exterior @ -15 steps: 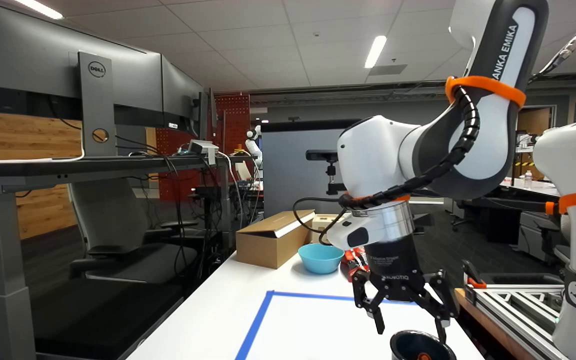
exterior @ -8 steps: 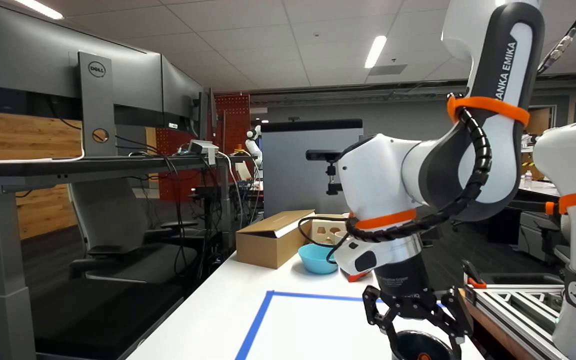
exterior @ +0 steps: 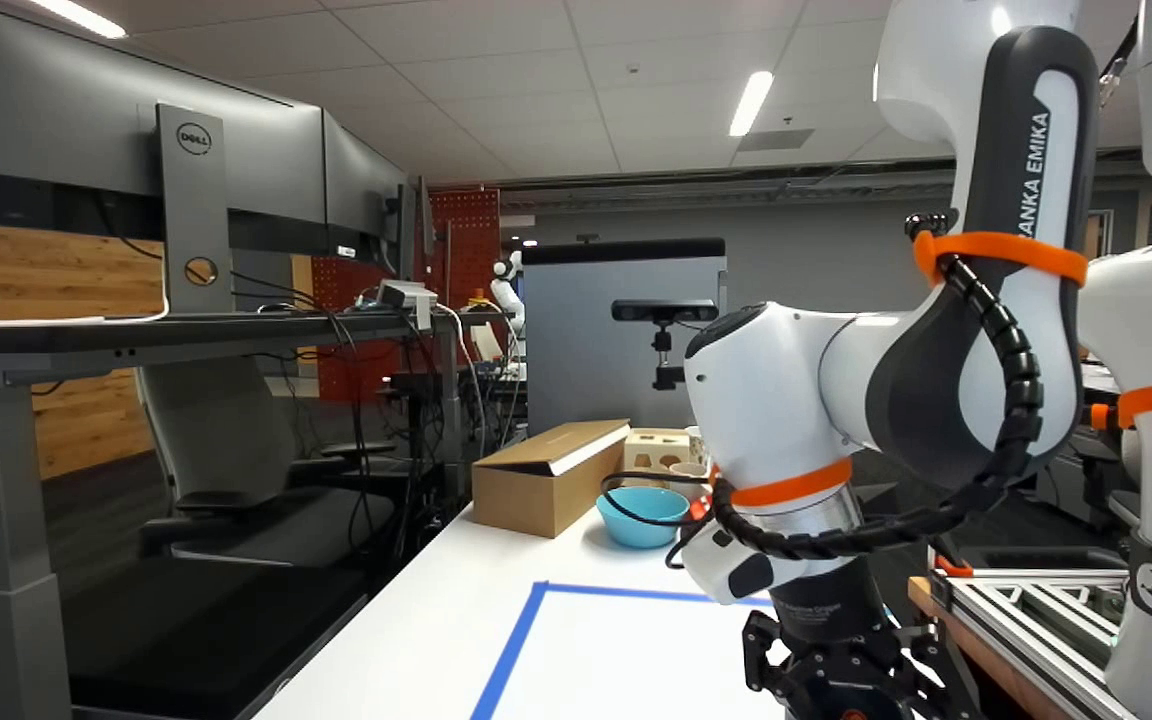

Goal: Remove the marker from the cup and put it on the table

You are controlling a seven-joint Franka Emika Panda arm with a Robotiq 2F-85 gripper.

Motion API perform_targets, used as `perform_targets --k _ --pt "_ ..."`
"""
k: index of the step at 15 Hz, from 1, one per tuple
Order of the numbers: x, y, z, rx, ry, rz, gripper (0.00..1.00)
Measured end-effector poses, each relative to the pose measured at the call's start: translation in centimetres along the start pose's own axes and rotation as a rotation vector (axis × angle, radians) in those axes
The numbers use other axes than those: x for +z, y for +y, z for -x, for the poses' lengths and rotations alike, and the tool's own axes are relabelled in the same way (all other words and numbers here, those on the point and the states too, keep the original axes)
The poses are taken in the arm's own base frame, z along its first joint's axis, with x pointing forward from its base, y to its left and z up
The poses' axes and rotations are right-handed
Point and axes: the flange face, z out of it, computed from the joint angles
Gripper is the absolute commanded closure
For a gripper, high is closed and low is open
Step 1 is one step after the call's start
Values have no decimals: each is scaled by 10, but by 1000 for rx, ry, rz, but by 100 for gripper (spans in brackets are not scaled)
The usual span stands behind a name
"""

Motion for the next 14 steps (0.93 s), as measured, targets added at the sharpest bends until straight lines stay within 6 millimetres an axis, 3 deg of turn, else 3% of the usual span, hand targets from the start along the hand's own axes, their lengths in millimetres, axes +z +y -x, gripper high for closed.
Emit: perform_targets --k 7,14 --pt "-1 0 -4 43 -5 18 0" --pt "-23 8 3 131 27 54 0"
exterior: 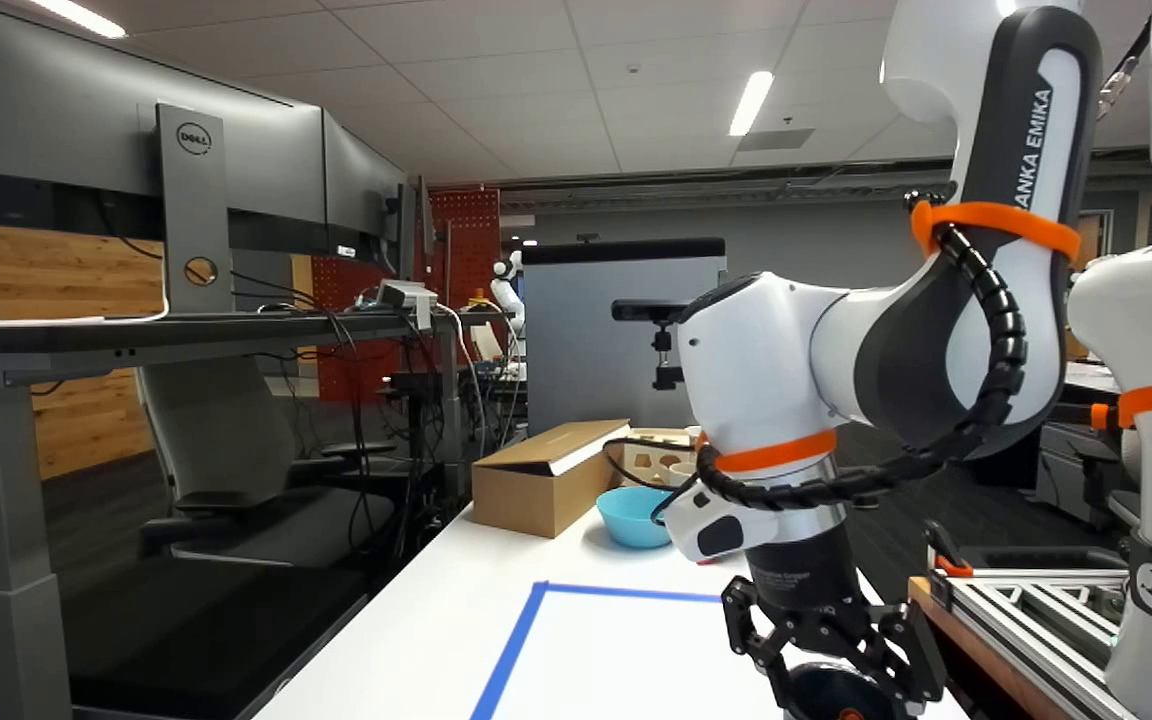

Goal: Remove the marker from the cup and put it on the table

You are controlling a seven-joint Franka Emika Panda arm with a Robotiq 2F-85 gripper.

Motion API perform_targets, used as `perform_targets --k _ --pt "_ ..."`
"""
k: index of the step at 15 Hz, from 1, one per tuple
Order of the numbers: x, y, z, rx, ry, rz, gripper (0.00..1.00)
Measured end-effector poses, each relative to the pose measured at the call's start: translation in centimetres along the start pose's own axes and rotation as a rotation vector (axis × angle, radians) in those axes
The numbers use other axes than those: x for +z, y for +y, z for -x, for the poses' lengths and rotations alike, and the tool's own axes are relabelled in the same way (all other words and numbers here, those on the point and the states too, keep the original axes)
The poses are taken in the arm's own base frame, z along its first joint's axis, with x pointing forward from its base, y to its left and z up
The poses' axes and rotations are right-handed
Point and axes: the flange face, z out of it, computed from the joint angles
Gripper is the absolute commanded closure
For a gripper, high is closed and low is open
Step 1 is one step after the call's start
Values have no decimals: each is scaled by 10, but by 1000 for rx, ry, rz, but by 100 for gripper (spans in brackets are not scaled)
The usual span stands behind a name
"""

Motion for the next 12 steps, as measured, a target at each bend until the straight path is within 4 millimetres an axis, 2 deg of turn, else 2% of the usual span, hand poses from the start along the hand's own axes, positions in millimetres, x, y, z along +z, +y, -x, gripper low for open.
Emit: perform_targets --k 7,12 --pt "-21 -4 8 71 -35 -8 0" --pt "-22 -5 15 112 -70 -20 0"
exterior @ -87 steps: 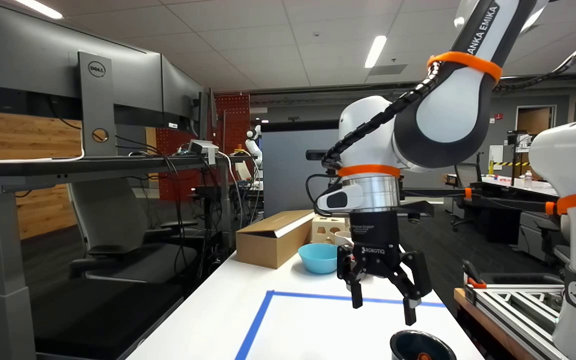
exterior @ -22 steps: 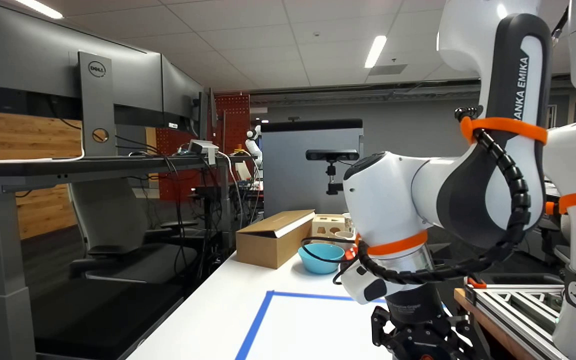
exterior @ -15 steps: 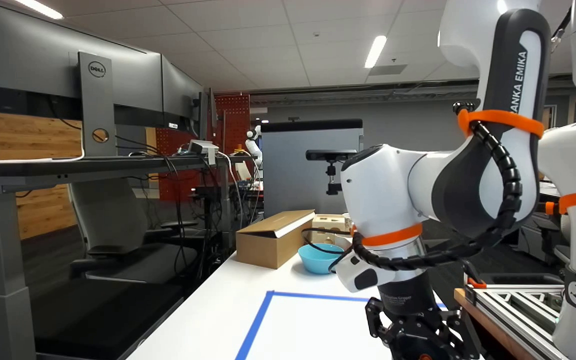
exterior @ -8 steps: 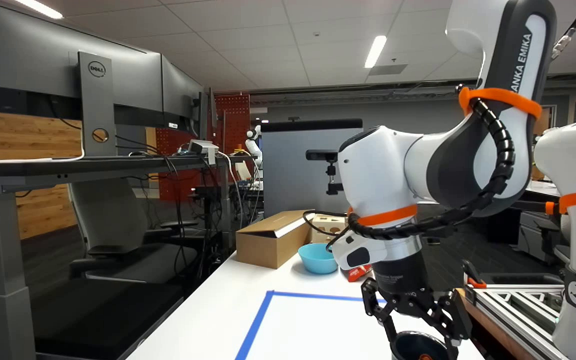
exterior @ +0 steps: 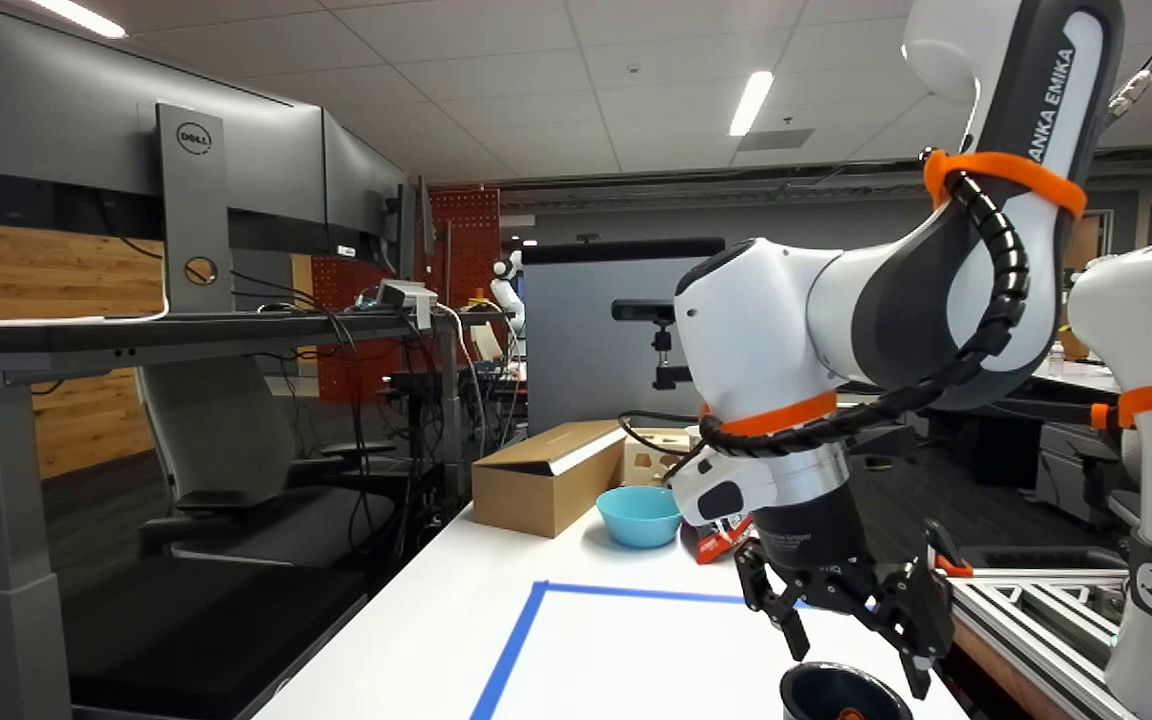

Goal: Remove the marker from the cup and put it on the table

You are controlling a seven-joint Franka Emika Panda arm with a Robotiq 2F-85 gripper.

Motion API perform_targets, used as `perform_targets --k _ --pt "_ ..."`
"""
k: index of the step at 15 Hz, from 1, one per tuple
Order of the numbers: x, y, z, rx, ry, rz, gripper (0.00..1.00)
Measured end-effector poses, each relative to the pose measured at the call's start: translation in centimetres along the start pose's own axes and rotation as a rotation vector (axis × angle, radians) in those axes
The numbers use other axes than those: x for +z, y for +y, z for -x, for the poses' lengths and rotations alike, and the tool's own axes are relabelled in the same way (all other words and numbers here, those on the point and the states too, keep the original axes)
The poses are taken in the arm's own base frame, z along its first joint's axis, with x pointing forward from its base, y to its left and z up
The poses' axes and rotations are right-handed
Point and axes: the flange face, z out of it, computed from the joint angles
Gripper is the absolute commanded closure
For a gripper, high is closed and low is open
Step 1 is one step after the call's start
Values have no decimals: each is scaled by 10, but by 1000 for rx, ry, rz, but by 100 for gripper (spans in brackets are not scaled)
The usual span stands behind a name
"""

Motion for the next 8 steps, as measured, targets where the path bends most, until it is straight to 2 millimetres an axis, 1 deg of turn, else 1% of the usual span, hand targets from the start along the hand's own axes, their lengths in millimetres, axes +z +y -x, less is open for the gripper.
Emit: perform_targets --k 4,8 --pt "5 5 5 12 -16 0 0" --pt "16 5 5 8 -38 -17 0"
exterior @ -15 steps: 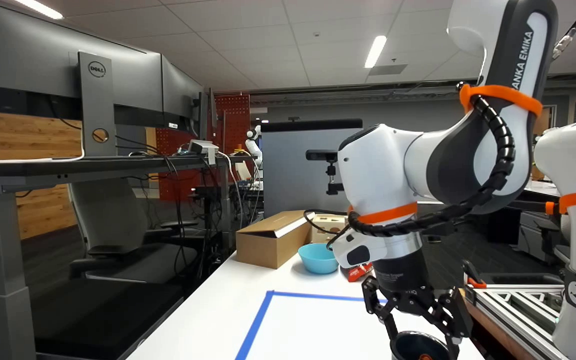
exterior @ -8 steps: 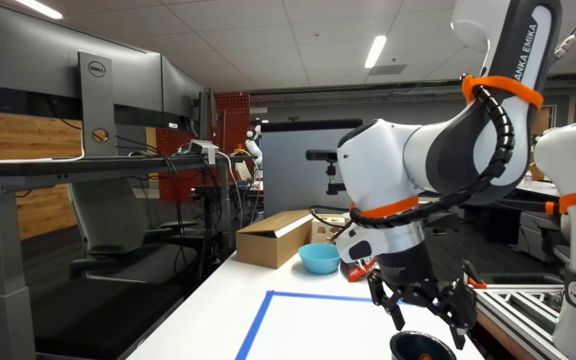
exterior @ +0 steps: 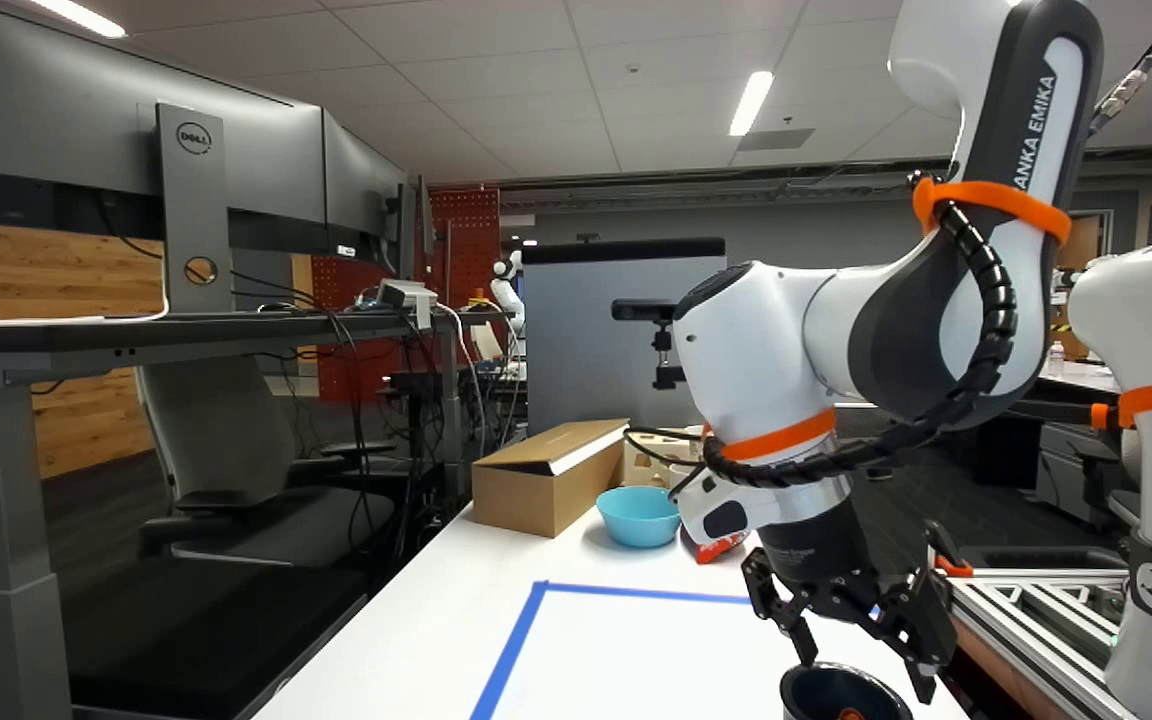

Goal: Remove the marker from the cup and put it on the table

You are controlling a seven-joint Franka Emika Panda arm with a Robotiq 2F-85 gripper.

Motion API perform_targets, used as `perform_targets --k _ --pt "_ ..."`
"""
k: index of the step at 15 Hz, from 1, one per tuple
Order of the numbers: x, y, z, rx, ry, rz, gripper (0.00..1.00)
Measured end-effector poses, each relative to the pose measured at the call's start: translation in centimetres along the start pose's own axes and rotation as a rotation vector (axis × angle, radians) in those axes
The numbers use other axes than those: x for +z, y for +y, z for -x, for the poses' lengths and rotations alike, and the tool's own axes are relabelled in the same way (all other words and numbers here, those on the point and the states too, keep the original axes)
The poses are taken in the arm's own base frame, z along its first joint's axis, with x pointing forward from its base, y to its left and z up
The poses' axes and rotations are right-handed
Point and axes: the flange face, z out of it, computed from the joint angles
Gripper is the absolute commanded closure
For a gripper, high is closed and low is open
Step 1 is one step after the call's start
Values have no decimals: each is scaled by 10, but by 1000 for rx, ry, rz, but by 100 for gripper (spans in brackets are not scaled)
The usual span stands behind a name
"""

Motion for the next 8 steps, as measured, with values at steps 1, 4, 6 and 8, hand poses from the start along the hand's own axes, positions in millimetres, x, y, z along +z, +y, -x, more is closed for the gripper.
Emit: perform_targets --k 1,4,6,8 --pt "3 -1 -1 -2 -5 -4 0" --pt "11 -2 -3 -9 -17 -13 0" --pt "14 -2 -5 -12 -16 -13 0" --pt "17 -2 -6 -12 -13 -11 0"
